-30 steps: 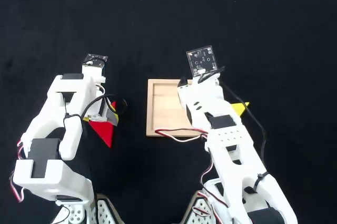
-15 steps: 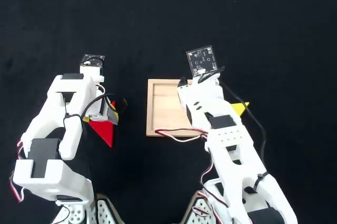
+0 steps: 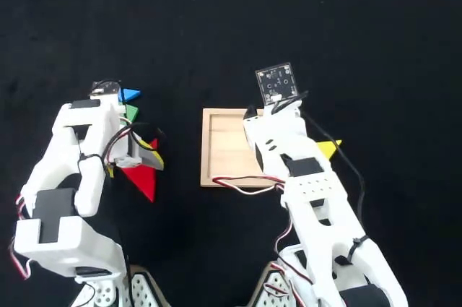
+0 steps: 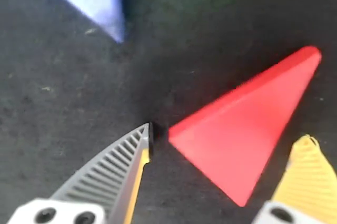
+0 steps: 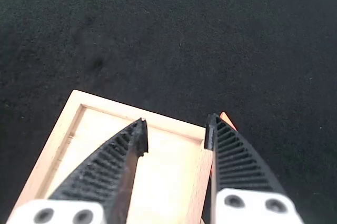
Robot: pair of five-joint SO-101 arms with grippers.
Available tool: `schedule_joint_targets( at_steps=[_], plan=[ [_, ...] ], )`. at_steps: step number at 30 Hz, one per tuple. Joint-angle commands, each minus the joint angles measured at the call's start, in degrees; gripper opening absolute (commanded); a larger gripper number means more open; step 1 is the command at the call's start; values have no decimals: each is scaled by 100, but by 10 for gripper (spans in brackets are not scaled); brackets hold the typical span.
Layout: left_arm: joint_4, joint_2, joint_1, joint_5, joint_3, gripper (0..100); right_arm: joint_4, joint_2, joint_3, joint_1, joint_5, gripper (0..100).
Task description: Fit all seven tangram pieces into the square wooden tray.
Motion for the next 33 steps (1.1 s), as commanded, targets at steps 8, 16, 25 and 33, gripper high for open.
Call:
schedule_joint_targets(
  at_steps=[8, 16, 25, 33],
  plan=[
    [-422, -26, 576, 510, 4, 402, -132, 48, -31, -70, 0, 191],
    [-448, -26, 593, 457, 4, 402, -132, 48, -31, -70, 0, 191],
    [-448, -26, 576, 105, 110, 336, -132, 48, -31, -70, 0, 191],
    [-457, -26, 558, 105, 75, 332, -132, 48, -31, -70, 0, 191]
  ],
)
